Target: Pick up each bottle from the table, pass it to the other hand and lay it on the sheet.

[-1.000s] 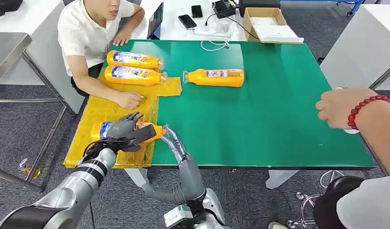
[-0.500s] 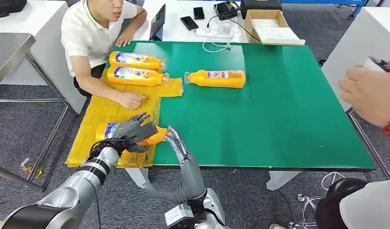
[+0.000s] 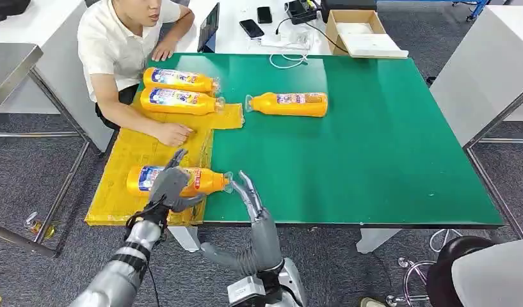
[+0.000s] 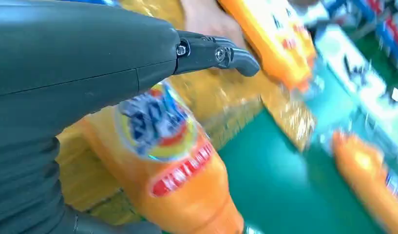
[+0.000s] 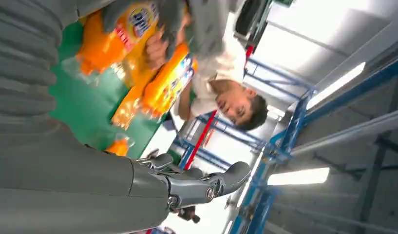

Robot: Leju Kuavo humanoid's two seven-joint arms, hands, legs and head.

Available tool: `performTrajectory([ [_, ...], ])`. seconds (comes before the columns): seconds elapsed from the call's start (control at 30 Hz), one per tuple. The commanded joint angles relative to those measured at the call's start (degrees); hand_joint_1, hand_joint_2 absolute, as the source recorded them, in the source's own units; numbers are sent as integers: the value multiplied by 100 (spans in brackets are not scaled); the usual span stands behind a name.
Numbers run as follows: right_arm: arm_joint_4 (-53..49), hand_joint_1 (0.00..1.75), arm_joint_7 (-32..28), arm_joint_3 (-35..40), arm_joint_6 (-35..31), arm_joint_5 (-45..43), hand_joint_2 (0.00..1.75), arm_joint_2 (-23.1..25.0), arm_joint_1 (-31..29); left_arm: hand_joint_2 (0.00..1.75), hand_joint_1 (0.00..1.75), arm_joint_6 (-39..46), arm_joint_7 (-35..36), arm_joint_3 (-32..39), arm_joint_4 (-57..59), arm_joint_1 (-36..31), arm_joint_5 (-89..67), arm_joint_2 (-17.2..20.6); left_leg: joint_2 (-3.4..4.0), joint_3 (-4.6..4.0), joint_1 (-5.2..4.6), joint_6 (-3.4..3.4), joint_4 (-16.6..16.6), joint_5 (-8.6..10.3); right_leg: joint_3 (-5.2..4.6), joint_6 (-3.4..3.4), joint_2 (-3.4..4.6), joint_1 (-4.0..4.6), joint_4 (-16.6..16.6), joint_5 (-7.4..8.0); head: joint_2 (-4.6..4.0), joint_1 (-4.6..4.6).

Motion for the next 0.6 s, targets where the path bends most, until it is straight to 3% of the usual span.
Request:
performTrajectory([
  [0.03,-1249,0,17,302,-313,-428,175,-470,394,175,0,381,-272,-511,-2651,1208,817,37,-1,-17,2,-3,4,-10,-15,-7,-5,2,4,-11,0,0],
  [0.13,-1875,0,17,59,-724,-323,175,-448,611,175,0,806,-455,-573,-3166,1484,1025,65,3,-30,1,-3,7,-13,-25,-7,3,2,4,-11,0,0],
  [0.2,-1916,0,17,-8,-657,-371,175,-509,601,175,0,809,-454,-592,-3258,1528,1022,91,4,-29,1,-4,5,-17,-26,-10,2,2,4,-15,0,0],
  [0.33,-2207,0,17,-842,-165,-806,175,-348,805,175,0,981,-580,-531,-3679,1765,1443,109,-9,-34,2,-4,2,-11,-30,-9,-9,3,0,-13,0,0],
  [0.5,-2207,0,17,-842,-165,-806,175,-348,805,175,0,981,-580,-531,-3679,1765,1443,109,-1,-32,2,-8,0,-13,-29,-10,-3,3,-2,-10,0,0],
  [0.6,-2397,0,17,-1897,223,-1090,175,84,1082,175,0,1137,-718,-495,-4202,2135,1720,137,1,-26,2,-9,1,-17,-25,-13,-1,3,1,-14,0,0],
])
